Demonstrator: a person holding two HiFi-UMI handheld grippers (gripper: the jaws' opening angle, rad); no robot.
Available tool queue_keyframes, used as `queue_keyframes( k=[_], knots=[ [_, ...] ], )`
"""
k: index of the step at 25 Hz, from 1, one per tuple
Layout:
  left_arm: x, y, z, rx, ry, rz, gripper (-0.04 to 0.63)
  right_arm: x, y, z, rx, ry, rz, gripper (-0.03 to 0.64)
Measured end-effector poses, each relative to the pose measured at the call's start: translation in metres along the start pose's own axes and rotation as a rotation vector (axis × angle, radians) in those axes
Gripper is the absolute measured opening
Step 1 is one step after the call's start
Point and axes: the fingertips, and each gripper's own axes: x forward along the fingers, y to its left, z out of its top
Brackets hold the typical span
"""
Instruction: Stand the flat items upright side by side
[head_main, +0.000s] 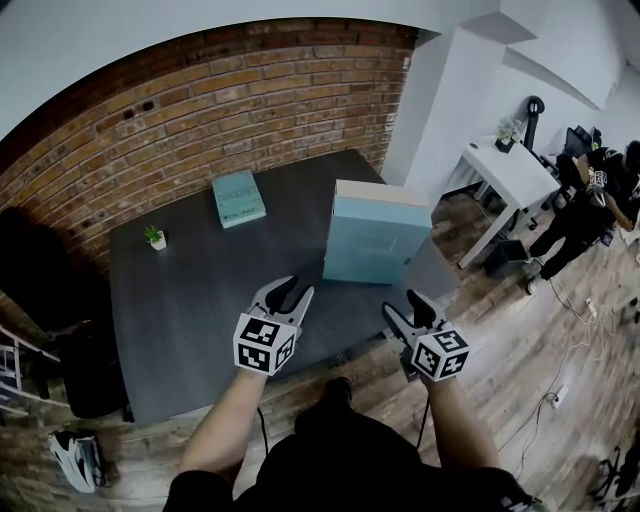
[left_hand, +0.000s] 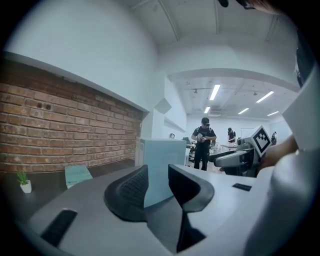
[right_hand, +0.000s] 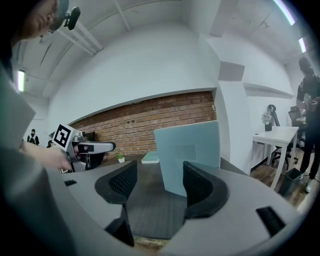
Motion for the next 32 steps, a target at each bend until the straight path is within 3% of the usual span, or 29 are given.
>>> queue_keyframes(
  k=[5, 9, 13, 20, 32],
  knots=[
    [-0.009, -0.011, 0.003, -0.022, -0.022, -0.003, 0.112, -0.014, 0.012, 0.002, -0.02, 0.001, -0.012, 0.258],
    [-0.005, -0.024, 0.005, 0.012, -0.007, -0.001, 0.086, -0.021, 0.011, 0.008, -0.011, -0.014, 0.01, 0.228],
    [0.008, -0.034, 0.007, 0.044, 0.027, 0.048, 0.049, -0.027, 0.005, 0.015, -0.021, -0.018, 0.062, 0.177],
    [0.032, -0.066, 0.032, 0.02, -0.034, 0.097, 0.024, -0.06, -0.018, 0.024, -0.116, -0.002, 0.125, 0.026],
    [0.059, -0.109, 0.054, 0.041, -0.033, 0.138, 0.017, -0.114, -0.093, 0.069, -0.082, -0.132, 0.068, 0.017]
  ],
)
